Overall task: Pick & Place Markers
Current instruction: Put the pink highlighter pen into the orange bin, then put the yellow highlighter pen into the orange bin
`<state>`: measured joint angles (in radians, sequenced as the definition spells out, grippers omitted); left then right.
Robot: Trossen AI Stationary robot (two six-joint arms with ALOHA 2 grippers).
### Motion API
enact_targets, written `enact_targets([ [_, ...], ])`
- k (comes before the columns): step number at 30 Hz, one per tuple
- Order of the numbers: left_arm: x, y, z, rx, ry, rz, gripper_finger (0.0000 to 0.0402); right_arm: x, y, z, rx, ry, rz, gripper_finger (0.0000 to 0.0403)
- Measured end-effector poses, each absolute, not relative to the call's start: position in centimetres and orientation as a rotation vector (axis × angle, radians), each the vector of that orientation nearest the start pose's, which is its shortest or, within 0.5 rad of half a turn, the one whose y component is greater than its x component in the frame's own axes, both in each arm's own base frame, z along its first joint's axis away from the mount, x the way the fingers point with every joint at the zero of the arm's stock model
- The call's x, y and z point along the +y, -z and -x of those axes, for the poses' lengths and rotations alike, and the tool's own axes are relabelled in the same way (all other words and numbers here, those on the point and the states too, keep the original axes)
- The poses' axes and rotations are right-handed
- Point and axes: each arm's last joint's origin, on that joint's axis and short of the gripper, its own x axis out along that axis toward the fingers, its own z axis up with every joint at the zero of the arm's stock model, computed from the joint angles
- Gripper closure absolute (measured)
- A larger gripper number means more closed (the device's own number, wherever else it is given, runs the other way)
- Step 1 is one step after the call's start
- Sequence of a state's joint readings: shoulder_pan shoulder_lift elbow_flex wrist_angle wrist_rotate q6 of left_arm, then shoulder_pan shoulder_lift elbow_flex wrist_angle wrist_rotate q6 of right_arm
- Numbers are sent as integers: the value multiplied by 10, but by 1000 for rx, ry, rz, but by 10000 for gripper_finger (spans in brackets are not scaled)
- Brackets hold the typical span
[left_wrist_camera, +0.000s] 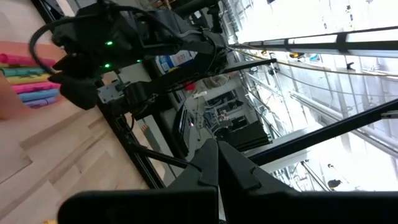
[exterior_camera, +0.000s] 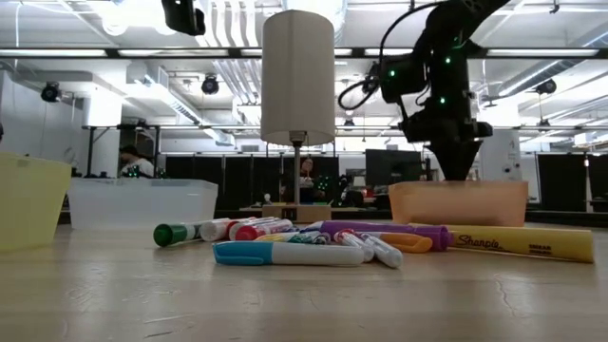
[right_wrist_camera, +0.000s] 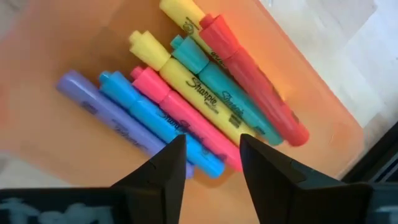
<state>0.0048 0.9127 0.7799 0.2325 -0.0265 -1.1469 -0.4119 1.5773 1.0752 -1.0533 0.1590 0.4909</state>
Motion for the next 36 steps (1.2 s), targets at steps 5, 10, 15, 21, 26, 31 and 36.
enact_targets([
  [5, 2, -349, -206, -106, 29, 1148, 401, -103, -225, -239, 1338, 767, -690, 245],
  [10, 2, -349, -206, -107, 29, 1149, 401, -90, -245, -237, 1238, 683, -760, 250],
  [15, 2, -349, -206, -107, 29, 1149, 401, -73, -263, -239, 1120, 576, -818, 258],
  [21, 2, -349, -206, -107, 29, 1149, 401, -51, -275, -247, 1026, 447, -806, 267],
  [26, 2, -349, -206, -107, 29, 1149, 401, -35, -277, -254, 1007, 380, -823, 274],
  [31, 2, -349, -206, -104, 33, 1149, 401, -16, -274, -267, 995, 291, -888, 279],
  [36, 1, -349, -206, -99, 39, 1149, 401, 15, -272, -278, 1003, 220, -959, 279],
])
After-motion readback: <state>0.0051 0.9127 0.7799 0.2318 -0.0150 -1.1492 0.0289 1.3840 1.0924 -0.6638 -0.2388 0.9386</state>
